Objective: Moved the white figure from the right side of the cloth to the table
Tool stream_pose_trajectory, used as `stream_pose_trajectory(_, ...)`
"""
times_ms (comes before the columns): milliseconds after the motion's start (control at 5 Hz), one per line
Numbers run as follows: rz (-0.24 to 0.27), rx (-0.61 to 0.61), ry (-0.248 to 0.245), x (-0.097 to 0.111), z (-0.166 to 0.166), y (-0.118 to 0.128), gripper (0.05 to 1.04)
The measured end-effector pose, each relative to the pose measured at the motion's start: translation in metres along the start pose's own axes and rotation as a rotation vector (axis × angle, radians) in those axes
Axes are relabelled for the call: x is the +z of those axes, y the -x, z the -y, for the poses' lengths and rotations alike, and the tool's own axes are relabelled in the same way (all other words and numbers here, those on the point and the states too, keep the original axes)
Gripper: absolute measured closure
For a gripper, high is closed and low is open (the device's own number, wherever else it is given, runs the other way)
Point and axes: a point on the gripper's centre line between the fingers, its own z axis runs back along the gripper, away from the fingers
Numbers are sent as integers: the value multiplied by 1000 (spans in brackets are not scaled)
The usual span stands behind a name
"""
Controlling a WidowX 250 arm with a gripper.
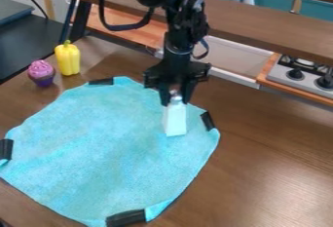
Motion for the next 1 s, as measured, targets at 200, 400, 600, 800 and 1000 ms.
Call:
stream_pose_trajectory(200,-10,-19,31,13,18,1,614)
stream_pose_trajectory(400,-14,-60,78,32,53,1,614)
stream_pose_trajectory(600,-26,-183,115,39,89,16,614)
stream_pose_trajectory(800,-49,-327,169,38,114,30,614)
stream_pose_trajectory(1000,-54,-461,175,27,126,38,614)
